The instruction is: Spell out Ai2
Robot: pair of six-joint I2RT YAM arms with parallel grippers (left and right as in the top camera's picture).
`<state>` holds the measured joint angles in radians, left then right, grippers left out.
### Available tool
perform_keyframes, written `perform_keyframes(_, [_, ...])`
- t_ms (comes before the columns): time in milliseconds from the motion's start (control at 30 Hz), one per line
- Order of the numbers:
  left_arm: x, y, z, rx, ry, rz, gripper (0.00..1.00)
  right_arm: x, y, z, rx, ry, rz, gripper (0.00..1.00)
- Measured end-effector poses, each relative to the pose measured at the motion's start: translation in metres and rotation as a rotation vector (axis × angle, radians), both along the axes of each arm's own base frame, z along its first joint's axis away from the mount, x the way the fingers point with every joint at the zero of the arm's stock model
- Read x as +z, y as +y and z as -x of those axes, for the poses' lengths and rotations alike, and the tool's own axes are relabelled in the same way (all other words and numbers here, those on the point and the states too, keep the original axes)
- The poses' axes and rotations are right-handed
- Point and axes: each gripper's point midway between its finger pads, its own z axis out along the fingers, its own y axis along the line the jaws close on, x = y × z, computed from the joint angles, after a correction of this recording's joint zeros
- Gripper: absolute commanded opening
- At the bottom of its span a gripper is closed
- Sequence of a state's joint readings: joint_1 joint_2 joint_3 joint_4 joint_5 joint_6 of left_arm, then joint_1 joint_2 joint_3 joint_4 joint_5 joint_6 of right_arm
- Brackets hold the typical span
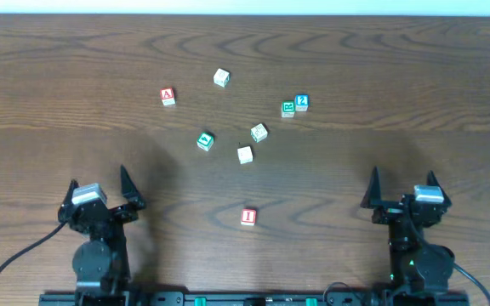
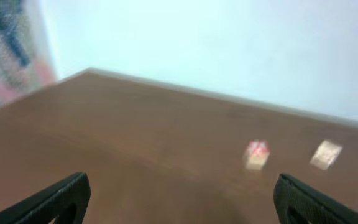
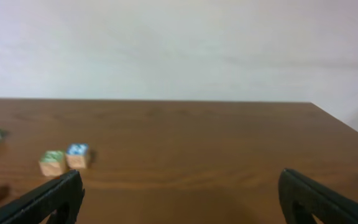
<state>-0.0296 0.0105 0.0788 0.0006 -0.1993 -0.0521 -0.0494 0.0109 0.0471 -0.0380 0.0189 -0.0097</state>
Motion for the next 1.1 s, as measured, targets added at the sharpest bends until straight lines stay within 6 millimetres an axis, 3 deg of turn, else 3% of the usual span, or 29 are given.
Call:
perform_keyframes(167, [0.033,-0.017,0.0,-0.104,-0.116,-0.001,0.95,0.016,0.006,0.002,0.034,-0.036,-0.058,0.99])
perform_keyframes(233, [0.053,-0.021,0.004,-0.127,-0.155,-0.003,0.96,0.043,0.008,0.008,0.046,-0.09,-0.067,0.99])
perform_keyframes(400, [0.142,-0.026,0.036,-0.156,-0.352,-0.017,0.95,0.143,0.014,0.041,0.083,-0.327,-0.059,0.99])
perform_keyframes(533, [0.206,-0.033,0.073,-0.189,-0.489,-0.104,0.96,0.202,0.021,0.074,0.119,-0.465,-0.043,0.99])
perform_keyframes(700, [0.241,-0.04,0.088,-0.211,-0.422,-0.21,0.95,0.242,0.025,0.096,0.138,-0.469,-0.044,0.99])
perform_keyframes(933, [0.287,-0.043,0.071,-0.249,-0.162,-0.229,0.95,0.281,0.025,0.076,0.134,-0.221,-0.085,0.99])
perform_keyframes(1100, [0.303,-0.044,0.055,-0.276,0.081,-0.202,0.95,0.288,0.024,0.051,0.118,0.061,-0.127,0.99])
